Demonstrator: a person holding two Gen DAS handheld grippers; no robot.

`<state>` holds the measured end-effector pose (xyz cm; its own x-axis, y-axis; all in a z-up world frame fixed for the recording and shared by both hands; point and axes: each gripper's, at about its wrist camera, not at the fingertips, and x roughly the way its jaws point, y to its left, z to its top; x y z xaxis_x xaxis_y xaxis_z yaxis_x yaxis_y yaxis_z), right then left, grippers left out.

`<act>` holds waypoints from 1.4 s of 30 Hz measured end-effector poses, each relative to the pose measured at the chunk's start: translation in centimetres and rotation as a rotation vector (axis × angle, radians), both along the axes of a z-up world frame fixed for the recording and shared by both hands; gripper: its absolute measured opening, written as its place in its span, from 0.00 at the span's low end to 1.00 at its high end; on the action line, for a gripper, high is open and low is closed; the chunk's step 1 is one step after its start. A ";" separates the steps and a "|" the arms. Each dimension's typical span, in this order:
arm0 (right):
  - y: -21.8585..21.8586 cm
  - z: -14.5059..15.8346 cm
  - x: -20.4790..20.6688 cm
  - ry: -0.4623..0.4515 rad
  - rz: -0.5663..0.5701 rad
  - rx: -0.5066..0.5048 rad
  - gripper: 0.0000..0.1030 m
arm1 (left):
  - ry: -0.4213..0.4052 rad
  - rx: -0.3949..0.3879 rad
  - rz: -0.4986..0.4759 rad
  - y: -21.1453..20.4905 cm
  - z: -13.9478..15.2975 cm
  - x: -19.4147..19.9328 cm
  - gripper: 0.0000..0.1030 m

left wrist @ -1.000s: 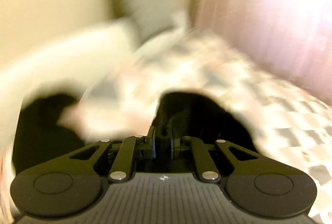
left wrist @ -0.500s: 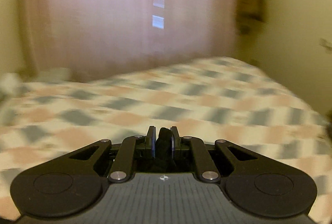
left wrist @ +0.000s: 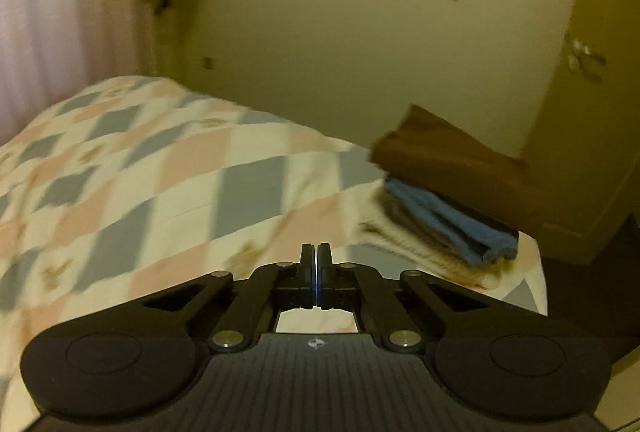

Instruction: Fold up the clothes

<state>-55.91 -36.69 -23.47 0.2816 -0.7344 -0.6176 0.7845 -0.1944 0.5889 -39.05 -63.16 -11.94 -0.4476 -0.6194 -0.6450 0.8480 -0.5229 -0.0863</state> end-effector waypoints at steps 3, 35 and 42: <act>-1.3 -2.9 -5.4 -0.058 -0.106 0.102 0.05 | -0.038 0.027 -0.020 -0.6 -2.7 -2.7 0.19; 6.0 -12.1 4.4 -0.409 -0.385 -0.071 0.04 | -0.200 0.157 -0.445 -0.1 -16.8 7.8 0.06; 3.8 -7.3 -3.6 -0.291 -0.478 -0.199 0.04 | -0.106 0.020 -0.480 -4.9 -10.8 2.6 0.11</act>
<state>-59.51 -32.86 -30.73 0.0278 -0.9153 -0.4018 0.4380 -0.3502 0.8280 -36.46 -68.08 -22.77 -0.6110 -0.3463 -0.7118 0.5164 -0.8559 -0.0269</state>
